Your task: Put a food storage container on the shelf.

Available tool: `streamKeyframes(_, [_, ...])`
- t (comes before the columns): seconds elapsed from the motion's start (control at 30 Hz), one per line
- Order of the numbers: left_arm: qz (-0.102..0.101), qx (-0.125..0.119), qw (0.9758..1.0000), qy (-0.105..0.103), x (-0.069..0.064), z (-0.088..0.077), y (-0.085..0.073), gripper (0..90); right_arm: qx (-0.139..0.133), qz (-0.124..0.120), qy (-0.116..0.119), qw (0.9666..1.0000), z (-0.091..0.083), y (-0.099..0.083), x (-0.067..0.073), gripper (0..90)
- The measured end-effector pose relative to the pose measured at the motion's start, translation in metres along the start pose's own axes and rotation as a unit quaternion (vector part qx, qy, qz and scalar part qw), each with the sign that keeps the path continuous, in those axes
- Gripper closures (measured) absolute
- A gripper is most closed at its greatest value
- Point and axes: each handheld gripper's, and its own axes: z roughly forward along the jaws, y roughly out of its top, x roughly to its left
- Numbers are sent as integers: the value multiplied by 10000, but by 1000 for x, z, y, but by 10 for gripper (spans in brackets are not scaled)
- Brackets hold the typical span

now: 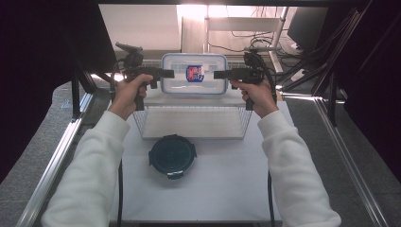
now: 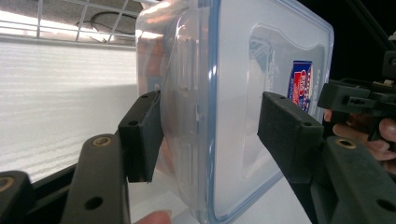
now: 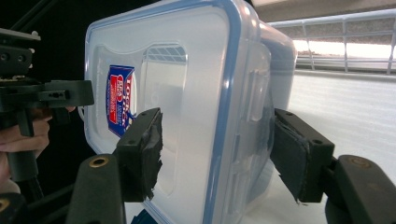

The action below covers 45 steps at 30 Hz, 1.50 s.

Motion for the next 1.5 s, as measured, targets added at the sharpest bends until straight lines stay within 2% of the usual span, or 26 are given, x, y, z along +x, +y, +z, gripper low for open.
streamKeyframes(0.13, [-117, -56, 9999, -16, 3, 3, 1, 406, 9, 182, -26, 9998, 2, 1, -1, 363])
streamKeyframes(0.17, [-190, -38, 9998, -30, 5, 5, 3, 405, 22, 306, -42, 9995, 3, 2, -2, 362])
streamKeyframes(0.27, [-241, -51, 9997, -37, 6, 7, 4, 398, 70, 408, -75, 9991, 4, 4, -3, 353])
streamKeyframes(0.33, [-382, -69, 9992, -60, 8, 11, 5, 387, 70, 449, -117, 9989, 6, 4, -3, 338])
streamKeyframes(0.4, [-424, -67, 9991, -74, 10, 12, 5, 384, 71, 502, -144, 9986, 7, 4, -3, 335])
streamKeyframes(0.47, [-563, -73, 9983, -107, 13, 14, 7, 384, 55, 753, -200, 9969, 9, 5, -4, 329])
streamKeyframes(0.5, [-563, -73, 9983, -107, 13, 14, 7, 384, 55, 753, -200, 9969, 9, 5, -4, 329])
streamKeyframes(0.53, [-599, -64, 9981, -118, 14, 15, 7, 384, 15, 915, -238, 9955, 11, 5, -5, 325])
streamKeyframes(0.57, [-631, -65, 9979, -122, 15, 15, 7, 384, 15, 915, -238, 9955, 11, 5, -5, 325])
streamKeyframes(0.6, [-715, -54, 9973, -135, 16, 17, 7, 383, -19, 1033, -288, 9942, 13, 5, -6, 317])
streamKeyframes(0.67, [-746, -46, 9971, -131, 17, 17, 7, 383, -45, 1086, -306, 9936, 13, 5, -6, 314])
streamKeyframes(0.73, [-747, -36, 9972, -73, 17, 20, 7, 380, -103, 1304, -385, 9907, 17, 4, -8, 298])
streamKeyframes(0.77, [-740, -36, 9972, -54, 18, 21, 7, 381, -91, 1497, -426, 9878, 20, 3, -11, 282])
streamKeyframes(0.8, [-740, -36, 9972, -54, 18, 21, 7, 379, -91, 1497, -426, 9878, 20, 3, -11, 282])
streamKeyframes(0.83, [-764, -58, 9970, -64, 18, 22, 8, 380, -225, 1612, -418, 9858, 21, 2, -13, 303])
streamKeyframes(1.07, [-808, -64, 9966, -142, 21, 24, 7, 370, -312, 1640, -411, 9851, 20, 0, -13, 299])
streamKeyframes(1.17, [-739, -134, 9971, -94, 18, 29, 6, 302, -487, 1676, -371, 9840, 22, -6, -12, 219])
streamKeyframes(1.23, [-711, -177, 9973, -73, 17, 30, 5, 289, -501, 1720, -342, 9832, 22, -7, -12, 187])
streamKeyframes(1.27, [-685, -234, 9974, -55, 17, 31, 4, 261, -635, 1635, -282, 9841, 21, -11, -12, 128])
streamKeyframes(1.37, [-577, -325, 9978, -37, 16, 34, 1, 236, -747, 1568, -301, 9843, 17, -13, -11, 106])
streamKeyframes(1.43, [-505, -510, 9974, -31, 13, 32, 0, 223, -844, 1394, -318, 9861, 10, -15, -6, 95])
streamKeyframes(1.47, [-505, -510, 9974, -31, 13, 32, 0, 218, -856, 1311, -289, 9872, 8, -16, -3, 93])
streamKeyframes(1.5, [-339, -620, 9975, 6, 10, 27, -1, 215, -875, 1206, -291, 9884, 5, -17, 1, 88])
